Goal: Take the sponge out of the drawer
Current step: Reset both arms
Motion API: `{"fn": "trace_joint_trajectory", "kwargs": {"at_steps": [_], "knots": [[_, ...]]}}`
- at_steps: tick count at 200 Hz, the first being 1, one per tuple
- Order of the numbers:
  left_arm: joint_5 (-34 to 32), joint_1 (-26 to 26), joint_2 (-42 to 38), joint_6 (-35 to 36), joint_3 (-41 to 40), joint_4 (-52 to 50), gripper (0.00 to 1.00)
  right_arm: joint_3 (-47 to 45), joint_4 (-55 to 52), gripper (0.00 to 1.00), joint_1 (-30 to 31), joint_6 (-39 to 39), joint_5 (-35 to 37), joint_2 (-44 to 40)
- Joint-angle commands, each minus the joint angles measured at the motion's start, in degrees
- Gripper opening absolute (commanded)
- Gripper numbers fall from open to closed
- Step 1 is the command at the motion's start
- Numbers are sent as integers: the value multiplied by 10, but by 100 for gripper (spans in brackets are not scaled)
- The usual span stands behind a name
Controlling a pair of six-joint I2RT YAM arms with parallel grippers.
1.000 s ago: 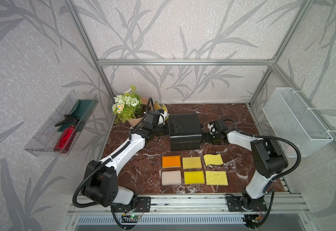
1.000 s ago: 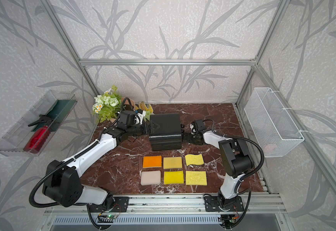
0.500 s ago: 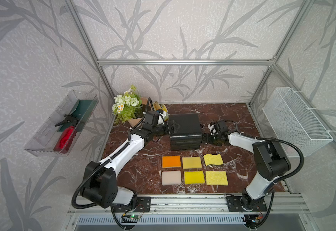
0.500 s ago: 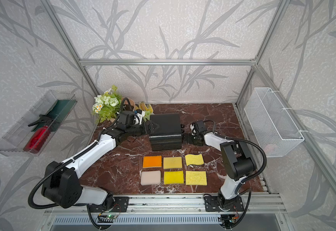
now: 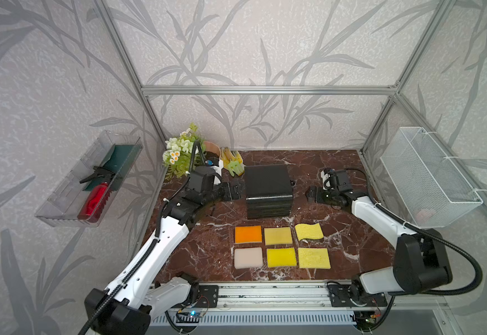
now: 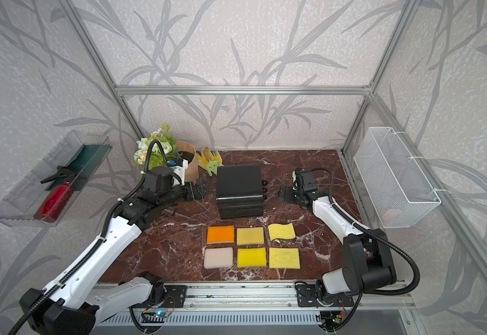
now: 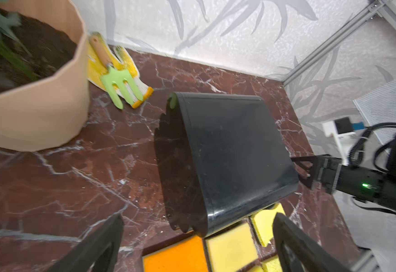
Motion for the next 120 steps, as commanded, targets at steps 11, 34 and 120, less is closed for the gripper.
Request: {"fn": "trace_joint_trajectory", "kwargs": {"at_steps": [11, 34, 120], "knots": [[-125, 3, -45, 71, -52, -20, 99, -32, -20, 99, -1, -40, 88, -117], [-146, 8, -75, 97, -106, 31, 99, -55, -34, 99, -1, -69, 141, -197], [-313, 74, -110, 162, -284, 283, 99, -122, -31, 99, -1, -84, 222, -331]]}}
